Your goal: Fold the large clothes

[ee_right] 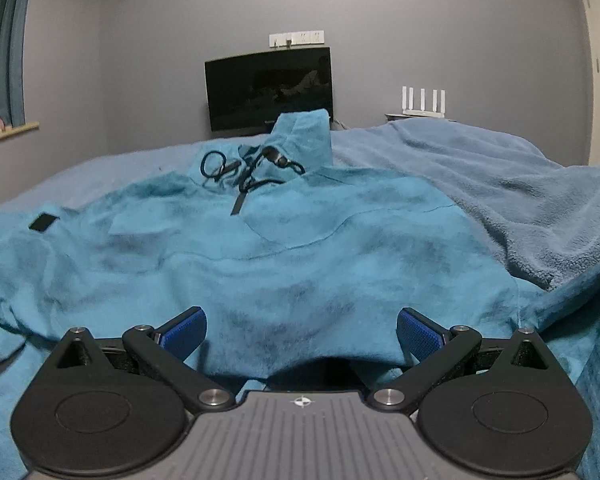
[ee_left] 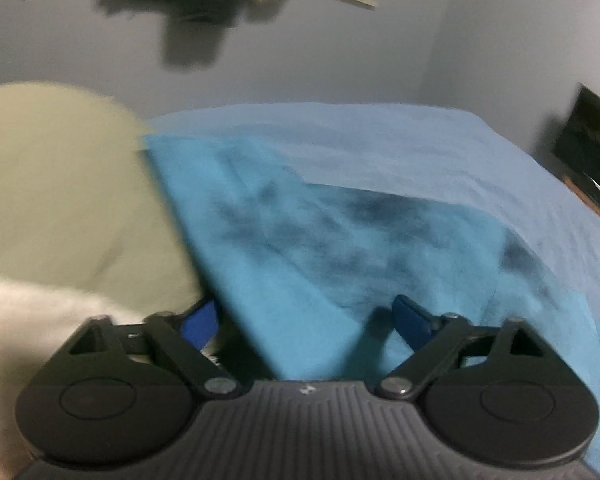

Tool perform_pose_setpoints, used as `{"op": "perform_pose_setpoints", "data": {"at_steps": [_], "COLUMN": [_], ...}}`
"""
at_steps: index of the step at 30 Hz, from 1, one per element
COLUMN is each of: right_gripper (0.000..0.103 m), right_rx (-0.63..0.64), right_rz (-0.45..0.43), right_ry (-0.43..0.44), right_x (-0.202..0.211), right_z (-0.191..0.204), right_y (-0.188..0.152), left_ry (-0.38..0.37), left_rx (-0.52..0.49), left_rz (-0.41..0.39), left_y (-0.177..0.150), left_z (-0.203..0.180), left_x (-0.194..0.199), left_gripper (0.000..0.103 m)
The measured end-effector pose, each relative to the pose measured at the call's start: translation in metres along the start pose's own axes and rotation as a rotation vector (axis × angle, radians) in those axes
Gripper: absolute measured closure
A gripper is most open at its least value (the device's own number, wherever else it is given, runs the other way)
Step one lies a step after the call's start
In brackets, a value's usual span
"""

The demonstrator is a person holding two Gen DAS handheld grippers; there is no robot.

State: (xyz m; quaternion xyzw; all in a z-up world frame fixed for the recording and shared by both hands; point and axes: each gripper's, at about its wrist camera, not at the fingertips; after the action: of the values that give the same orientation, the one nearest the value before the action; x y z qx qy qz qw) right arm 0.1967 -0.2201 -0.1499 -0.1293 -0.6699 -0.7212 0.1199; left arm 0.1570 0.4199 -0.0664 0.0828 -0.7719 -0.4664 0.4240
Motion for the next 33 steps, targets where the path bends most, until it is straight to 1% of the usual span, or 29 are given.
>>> {"op": "perform_pose_setpoints", "data": {"at_steps": [1, 2, 3, 4, 5, 7, 9, 11, 15, 17, 18, 21, 24, 28, 31, 33], "right_gripper": [0.001, 0.001, 0.001, 0.001, 0.001, 0.001, 0.001, 0.001, 0.001, 0.001, 0.001, 0.001, 0.001, 0.001, 0.001, 0.001], "right_rx": [0.010, 0.019, 0.027, 0.031, 0.033, 0.026, 0.015, 0.008, 0.004, 0.000, -0.003, -0.009, -0.018, -0.034, -0.043, -0.042], "right_rz": [0.003, 0.005, 0.004, 0.001, -0.002, -0.006, -0.010, -0.012, -0.021, -0.032, -0.038, -0.054, -0.069, -0.076, -0.074, -0.076], "right_ry": [-0.003, -0.004, -0.003, 0.001, 0.004, 0.009, 0.010, 0.010, 0.010, 0.011, 0.011, 0.016, 0.019, 0.018, 0.026, 0.030], "right_x": [-0.002, -0.003, -0.003, -0.002, -0.001, 0.000, 0.001, 0.002, 0.002, 0.004, 0.005, 0.009, 0.012, 0.013, 0.012, 0.012], "right_z": [0.002, 0.003, 0.005, 0.005, 0.004, 0.003, 0.001, -0.001, -0.001, -0.002, -0.002, -0.005, -0.009, -0.013, -0.014, -0.014], "right_y": [-0.001, -0.001, -0.002, -0.002, -0.002, -0.002, -0.002, -0.001, 0.000, 0.001, 0.002, 0.003, 0.005, 0.006, 0.007, 0.007], "left_ry": [-0.024, -0.010, 0.006, 0.014, 0.014, -0.007, -0.024, -0.049, -0.147, -0.220, -0.254, -0.388, -0.522, -0.694, -0.800, -0.852], "left_rx": [-0.005, 0.001, 0.005, 0.018, 0.040, 0.102, 0.104, 0.046, -0.085, -0.136, -0.150, -0.193, -0.256, -0.346, -0.396, -0.437], "left_rz": [0.038, 0.063, 0.071, 0.077, 0.076, 0.034, -0.031, -0.094, -0.209, -0.268, -0.288, -0.340, -0.370, -0.415, -0.419, -0.409], "left_y": [-0.001, -0.004, -0.005, -0.006, -0.006, -0.003, 0.003, 0.013, 0.034, 0.044, 0.047, 0.049, 0.036, 0.003, -0.025, -0.047], "left_z": [-0.005, -0.008, -0.007, -0.006, -0.004, 0.003, 0.001, -0.012, -0.053, -0.081, -0.093, -0.141, -0.196, -0.269, -0.317, -0.349], "left_x": [-0.006, -0.011, -0.014, -0.016, -0.016, -0.008, 0.007, 0.027, 0.076, 0.105, 0.118, 0.162, 0.199, 0.251, 0.280, 0.293], "left_gripper": [0.044, 0.046, 0.061, 0.084, 0.092, 0.100, 0.101, 0.102, 0.103, 0.103, 0.103, 0.103, 0.103, 0.103, 0.103, 0.103]}}
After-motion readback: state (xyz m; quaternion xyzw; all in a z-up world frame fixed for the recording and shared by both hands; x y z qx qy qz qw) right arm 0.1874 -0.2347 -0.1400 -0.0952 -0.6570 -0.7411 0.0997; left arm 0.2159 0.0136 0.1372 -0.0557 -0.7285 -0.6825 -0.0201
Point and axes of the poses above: each gripper's, at about its wrist camera, not at the fingertips, and x roughly against the way its jaws point, z to its left, y to its top, and after that the axes turned 6 degrees about -z, right-handed
